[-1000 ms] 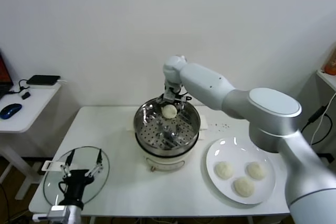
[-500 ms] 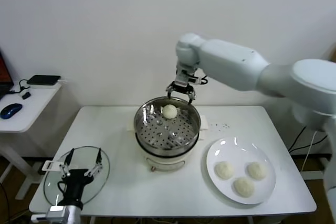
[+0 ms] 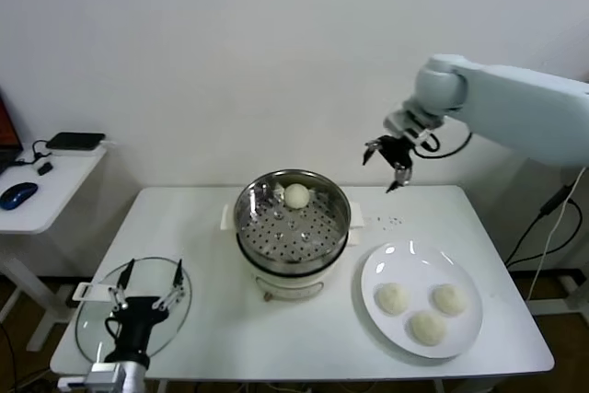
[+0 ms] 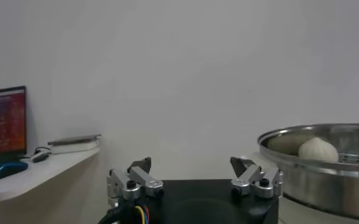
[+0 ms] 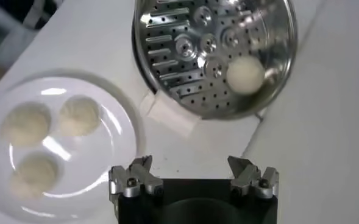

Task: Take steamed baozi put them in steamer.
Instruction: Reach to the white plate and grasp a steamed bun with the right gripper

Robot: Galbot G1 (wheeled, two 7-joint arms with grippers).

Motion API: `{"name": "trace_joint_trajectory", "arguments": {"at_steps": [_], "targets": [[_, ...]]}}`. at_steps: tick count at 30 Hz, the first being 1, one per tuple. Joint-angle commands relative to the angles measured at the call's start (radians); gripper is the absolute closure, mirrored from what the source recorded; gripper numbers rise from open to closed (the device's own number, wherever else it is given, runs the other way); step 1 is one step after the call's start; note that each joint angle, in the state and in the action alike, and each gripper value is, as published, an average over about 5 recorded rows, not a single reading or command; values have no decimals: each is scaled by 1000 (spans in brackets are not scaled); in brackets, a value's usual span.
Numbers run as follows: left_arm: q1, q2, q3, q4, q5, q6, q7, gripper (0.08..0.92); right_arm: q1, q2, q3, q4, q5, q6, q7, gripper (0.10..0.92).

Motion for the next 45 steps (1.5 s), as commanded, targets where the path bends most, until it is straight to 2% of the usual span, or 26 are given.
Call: {"name": "trace_joint_trajectory", "arguments": {"at_steps": [1,4,8,31,45], "targets": [[17,-5,5,-9,9,-4,-2,177,-107,-228,-21,252,128,-384,173,203],[19,-11,10,-10,15,-7,-2,177,-186,-241,5,306,153,-494,244,203],[22,-13,13,-8,20,-9,-2,177,-281,-245,26,326,139,-509,261,203],[23,-10,12,11,12,-17,-1,177,-419,-108,54,193,-33,-444,178,203],[13,-10,11,25,12,-16,-1,177,-464,-44,81,128,-48,-441,184,203]]}}
